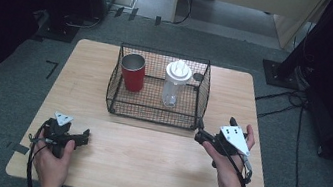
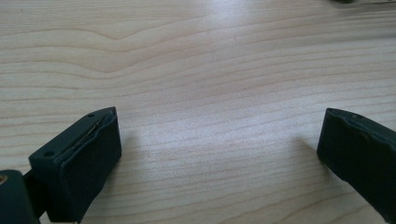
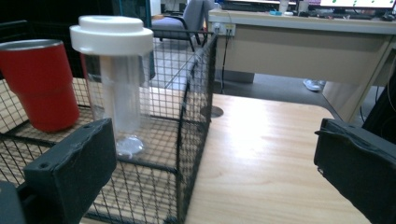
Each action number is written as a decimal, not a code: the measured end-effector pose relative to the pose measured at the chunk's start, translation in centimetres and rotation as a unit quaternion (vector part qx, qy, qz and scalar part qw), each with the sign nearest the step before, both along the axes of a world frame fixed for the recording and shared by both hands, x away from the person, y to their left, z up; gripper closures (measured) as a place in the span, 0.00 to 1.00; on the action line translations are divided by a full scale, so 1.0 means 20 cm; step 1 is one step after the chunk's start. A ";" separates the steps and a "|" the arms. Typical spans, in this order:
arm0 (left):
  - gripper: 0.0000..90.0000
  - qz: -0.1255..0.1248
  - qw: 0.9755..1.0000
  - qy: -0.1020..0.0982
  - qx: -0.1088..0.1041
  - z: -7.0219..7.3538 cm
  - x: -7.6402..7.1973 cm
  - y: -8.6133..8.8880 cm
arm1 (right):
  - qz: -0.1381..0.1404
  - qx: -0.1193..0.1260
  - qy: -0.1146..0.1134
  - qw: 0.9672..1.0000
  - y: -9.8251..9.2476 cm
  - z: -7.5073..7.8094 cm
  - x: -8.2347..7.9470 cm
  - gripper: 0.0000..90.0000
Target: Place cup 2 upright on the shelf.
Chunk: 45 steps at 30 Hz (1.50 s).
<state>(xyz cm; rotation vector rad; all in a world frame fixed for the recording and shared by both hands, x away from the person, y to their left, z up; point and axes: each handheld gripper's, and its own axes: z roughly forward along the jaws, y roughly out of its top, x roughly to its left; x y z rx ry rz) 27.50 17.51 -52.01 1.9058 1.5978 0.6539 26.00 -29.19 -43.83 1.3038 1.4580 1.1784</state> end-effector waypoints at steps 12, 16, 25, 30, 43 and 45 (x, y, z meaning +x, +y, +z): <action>0.01 -0.001 1.000 -0.001 0.000 0.00 0.00 0.00 | -0.031 0.001 0.020 0.999 -0.17 -0.13 -0.10 0.00; 0.00 -0.001 1.000 -0.001 0.000 0.00 0.00 0.00 | -0.044 0.006 0.028 0.999 -0.23 -0.18 -0.13 0.00; 0.00 -0.002 1.000 0.000 0.001 0.00 0.00 0.00 | -0.064 0.002 0.044 0.997 -0.33 -0.26 -0.19 0.00; 0.01 -0.002 1.000 0.000 0.000 0.00 0.00 0.00 | -0.076 -0.004 0.056 0.996 -0.38 -0.32 -0.22 0.00; 0.01 -0.003 1.000 0.000 0.001 0.00 0.00 0.00 | -0.092 -0.002 0.081 0.992 -0.49 -0.40 -0.30 0.00; 0.00 -0.003 1.000 0.000 0.001 0.00 0.00 0.00 | -0.095 -0.003 0.091 0.991 -0.51 -0.41 -0.31 0.00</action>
